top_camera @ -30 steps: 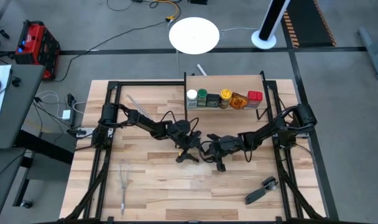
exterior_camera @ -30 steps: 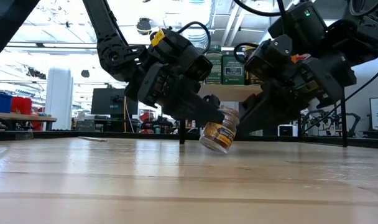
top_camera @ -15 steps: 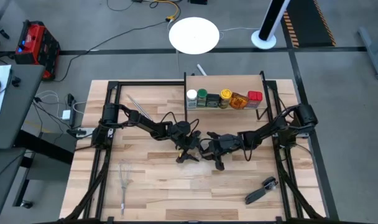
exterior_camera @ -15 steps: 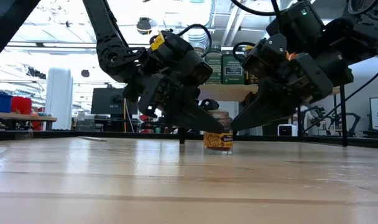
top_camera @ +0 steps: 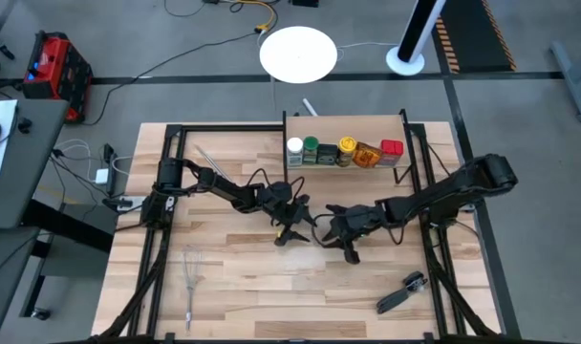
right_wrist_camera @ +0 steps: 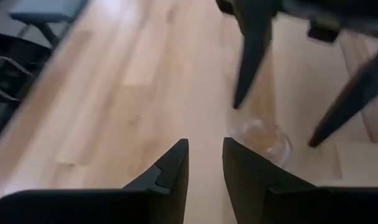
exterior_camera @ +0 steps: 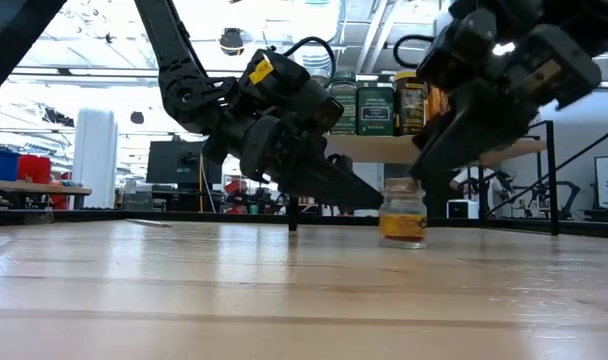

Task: Shelf spices
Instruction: Put the transparent seasoning bottle on the shelf

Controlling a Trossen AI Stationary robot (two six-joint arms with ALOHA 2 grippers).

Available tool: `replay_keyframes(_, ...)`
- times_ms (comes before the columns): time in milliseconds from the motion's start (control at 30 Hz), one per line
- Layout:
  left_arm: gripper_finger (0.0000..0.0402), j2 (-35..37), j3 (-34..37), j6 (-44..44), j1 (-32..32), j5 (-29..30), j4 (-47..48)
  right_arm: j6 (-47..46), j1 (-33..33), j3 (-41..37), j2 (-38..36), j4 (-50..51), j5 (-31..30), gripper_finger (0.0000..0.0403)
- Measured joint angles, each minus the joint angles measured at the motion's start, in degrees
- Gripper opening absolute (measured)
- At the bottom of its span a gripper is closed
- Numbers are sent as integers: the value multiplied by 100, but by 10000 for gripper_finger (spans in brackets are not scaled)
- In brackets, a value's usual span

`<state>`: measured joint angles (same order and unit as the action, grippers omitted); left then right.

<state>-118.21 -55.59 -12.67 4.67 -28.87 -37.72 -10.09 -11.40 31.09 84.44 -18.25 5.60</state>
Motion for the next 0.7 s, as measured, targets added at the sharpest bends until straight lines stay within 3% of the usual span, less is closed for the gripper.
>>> replay_keyframes(233, 255, 52, 2, 95, -4, -67, -46, 63, -98, -4, -705, 309, -125, 103)
replay_keyframes(433, 256, 52, 4, 155, -5, -67, -114, 807, -85, -5, -826, 373, -603, 103)
replay_keyframes(700, 256, 52, 4, 350, -3, -67, -369, 163, 124, -11, -755, 528, -623, 119)
